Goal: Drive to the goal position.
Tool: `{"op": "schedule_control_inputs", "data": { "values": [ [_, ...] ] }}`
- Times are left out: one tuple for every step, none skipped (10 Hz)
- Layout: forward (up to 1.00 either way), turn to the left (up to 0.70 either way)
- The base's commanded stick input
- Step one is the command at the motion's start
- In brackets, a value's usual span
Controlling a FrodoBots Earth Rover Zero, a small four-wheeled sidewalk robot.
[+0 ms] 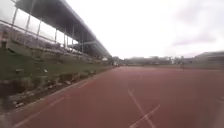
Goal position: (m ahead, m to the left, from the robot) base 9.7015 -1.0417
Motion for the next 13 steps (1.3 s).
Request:
{"op": "schedule_control_inputs", "data": {
  "values": [
    [0.70, 0.01],
    [0.70, 0.01],
    [0.70, 0.01],
    [0.70, 0.01],
    [0.70, 0.01],
    [0.70, 0.01],
    [0.70, 0.01],
    [0.70, 0.01],
    [0.70, 0.01],
    [0.70, 0.01],
    [0.70, 0.01],
    [0.70, 0.01],
    [0.70, 0.01]
  ]
}}
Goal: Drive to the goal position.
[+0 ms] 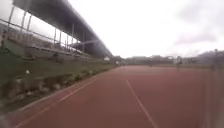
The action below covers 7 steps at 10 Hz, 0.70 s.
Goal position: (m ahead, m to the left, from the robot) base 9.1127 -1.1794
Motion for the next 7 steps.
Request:
{"op": "schedule_control_inputs", "data": {
  "values": [
    [0.70, 0.01],
    [0.70, 0.01],
    [0.70, 0.01],
    [0.70, 0.01],
    [0.70, 0.01],
    [0.70, 0.01],
    [0.70, 0.01]
  ]
}}
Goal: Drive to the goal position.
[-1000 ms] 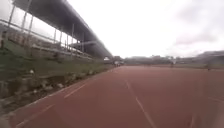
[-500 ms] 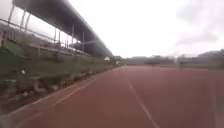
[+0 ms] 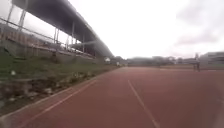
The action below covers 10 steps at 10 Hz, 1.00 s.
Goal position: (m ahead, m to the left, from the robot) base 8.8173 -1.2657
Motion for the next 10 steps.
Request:
{"op": "schedule_control_inputs", "data": {
  "values": [
    [0.70, -0.06],
    [0.70, -0.20],
    [0.70, -0.34],
    [0.70, -0.34],
    [0.70, -0.34],
    [0.70, -0.34],
    [0.70, -0.34],
    [0.70, -0.34],
    [0.70, 0.01],
    [0.70, 0.01]
  ]
}}
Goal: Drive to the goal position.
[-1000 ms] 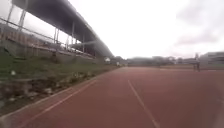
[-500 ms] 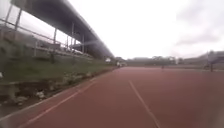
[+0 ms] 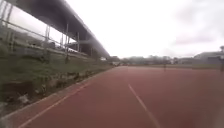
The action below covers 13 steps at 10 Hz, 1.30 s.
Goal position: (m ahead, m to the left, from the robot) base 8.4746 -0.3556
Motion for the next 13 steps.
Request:
{"op": "schedule_control_inputs", "data": {
  "values": [
    [0.70, 0.01],
    [0.70, 0.01],
    [0.70, 0.01],
    [0.70, 0.01],
    [0.70, 0.01],
    [0.70, 0.01],
    [0.70, 0.01],
    [0.70, 0.01],
    [0.70, 0.01],
    [0.70, 0.01],
    [0.70, 0.01],
    [0.70, 0.01],
    [0.70, 0.01]
  ]
}}
